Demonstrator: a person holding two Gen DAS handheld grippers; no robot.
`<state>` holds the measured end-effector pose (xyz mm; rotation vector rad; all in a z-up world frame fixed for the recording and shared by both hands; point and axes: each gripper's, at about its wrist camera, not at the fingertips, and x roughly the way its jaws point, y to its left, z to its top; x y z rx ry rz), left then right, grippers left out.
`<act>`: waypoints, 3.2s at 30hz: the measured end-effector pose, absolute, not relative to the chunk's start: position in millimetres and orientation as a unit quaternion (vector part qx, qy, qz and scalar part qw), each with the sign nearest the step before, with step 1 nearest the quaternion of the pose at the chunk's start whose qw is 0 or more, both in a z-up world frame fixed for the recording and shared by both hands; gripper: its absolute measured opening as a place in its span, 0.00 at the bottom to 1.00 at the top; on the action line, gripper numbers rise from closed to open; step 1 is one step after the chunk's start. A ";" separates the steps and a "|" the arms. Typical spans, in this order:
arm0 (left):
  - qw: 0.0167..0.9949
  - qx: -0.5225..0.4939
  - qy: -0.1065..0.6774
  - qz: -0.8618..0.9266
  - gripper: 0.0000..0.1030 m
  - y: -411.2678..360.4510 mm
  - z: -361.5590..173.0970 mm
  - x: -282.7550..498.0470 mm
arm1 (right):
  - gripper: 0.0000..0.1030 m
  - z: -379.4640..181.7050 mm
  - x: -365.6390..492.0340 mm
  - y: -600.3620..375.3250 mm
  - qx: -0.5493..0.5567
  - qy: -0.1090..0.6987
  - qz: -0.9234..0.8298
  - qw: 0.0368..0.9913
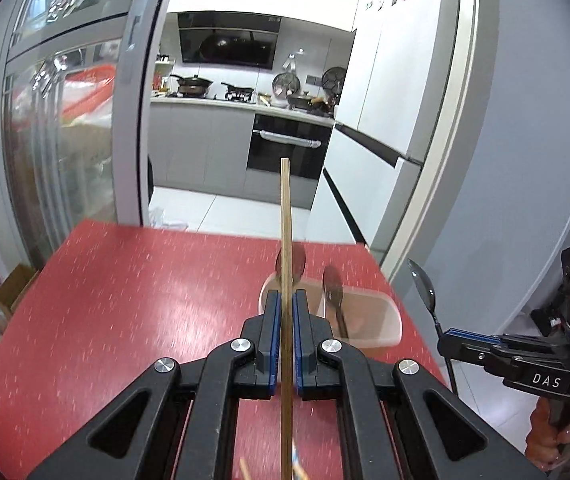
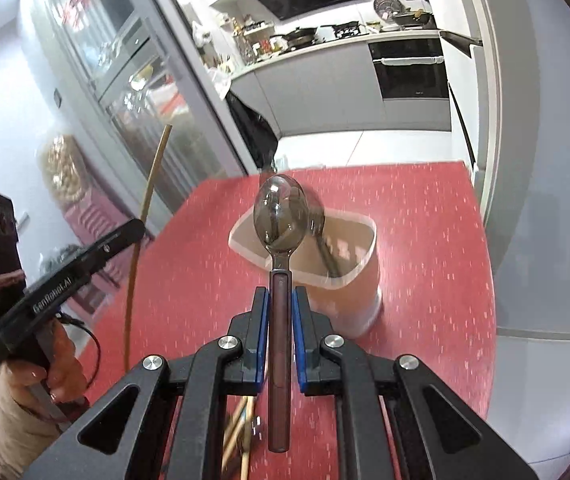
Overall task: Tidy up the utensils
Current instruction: 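Carry the spoon and chopstick up over the beige utensil holder, then drop the spoon and chopstick into the holder, opening both tools, then move both open tools back over the remaining spoons and chopsticks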
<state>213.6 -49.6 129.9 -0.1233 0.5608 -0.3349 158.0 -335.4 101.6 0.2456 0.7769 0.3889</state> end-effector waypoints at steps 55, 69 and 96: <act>0.968 -0.010 0.227 -0.103 0.30 -109.2 59.1 281.3 | 0.14 42.0 232.1 -307.8 0.027 0.277 0.145 0.949; 0.949 0.006 0.303 -0.086 0.31 -78.5 57.4 238.0 | 0.69 60.8 202.3 -313.3 0.070 0.295 0.167 0.938; 0.892 -0.023 0.451 -0.022 1.00 2.5 -59.7 116.9 | 1.00 -8.6 95.6 -320.3 0.148 0.442 0.147 0.873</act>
